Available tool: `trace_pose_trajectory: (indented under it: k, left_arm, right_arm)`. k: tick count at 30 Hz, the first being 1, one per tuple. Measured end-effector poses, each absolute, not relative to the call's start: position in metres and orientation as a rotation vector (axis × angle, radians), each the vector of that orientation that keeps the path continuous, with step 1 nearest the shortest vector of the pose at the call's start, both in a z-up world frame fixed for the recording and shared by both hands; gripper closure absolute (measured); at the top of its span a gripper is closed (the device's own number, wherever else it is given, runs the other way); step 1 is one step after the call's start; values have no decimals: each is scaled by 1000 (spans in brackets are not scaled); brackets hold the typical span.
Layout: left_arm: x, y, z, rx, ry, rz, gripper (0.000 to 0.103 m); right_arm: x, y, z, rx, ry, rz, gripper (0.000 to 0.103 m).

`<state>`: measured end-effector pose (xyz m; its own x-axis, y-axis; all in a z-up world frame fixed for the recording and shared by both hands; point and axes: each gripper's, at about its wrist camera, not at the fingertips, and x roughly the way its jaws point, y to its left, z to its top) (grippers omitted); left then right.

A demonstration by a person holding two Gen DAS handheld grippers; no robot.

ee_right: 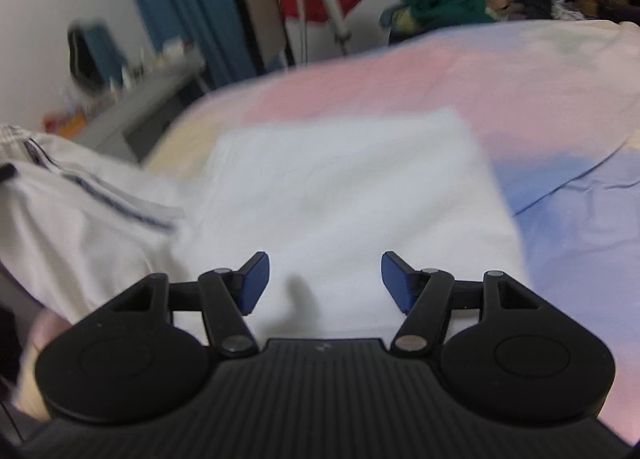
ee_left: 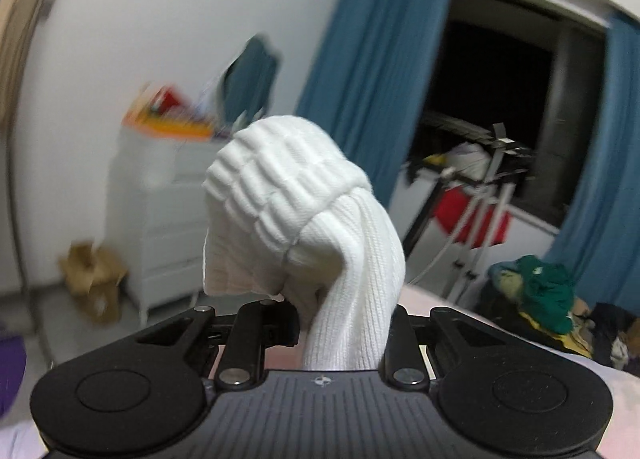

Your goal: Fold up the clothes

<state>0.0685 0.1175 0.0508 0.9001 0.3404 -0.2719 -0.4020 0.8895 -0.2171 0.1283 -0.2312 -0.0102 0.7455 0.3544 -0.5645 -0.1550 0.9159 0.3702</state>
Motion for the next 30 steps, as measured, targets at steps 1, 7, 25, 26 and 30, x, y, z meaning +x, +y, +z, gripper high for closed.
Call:
trace_pose_trajectory:
  k: [1, 7, 25, 26, 30]
  left_arm:
    - [73, 96, 58, -258, 213, 371, 82]
    - [95, -34, 81, -190, 127, 249, 84]
    - [132, -328, -96, 457, 417, -208, 76]
    - [129, -329, -97, 490, 398, -218, 74]
    - [130, -308, -87, 492, 456, -341, 30]
  right_arm:
    - [123, -241, -3, 339, 645, 280, 38]
    - [105, -291, 18, 408, 545, 189, 38]
    - [112, -414, -3, 804, 370, 6, 36]
    - [115, -413, -5, 813, 371, 30, 36]
    - [120, -409, -9, 853, 388, 124, 36]
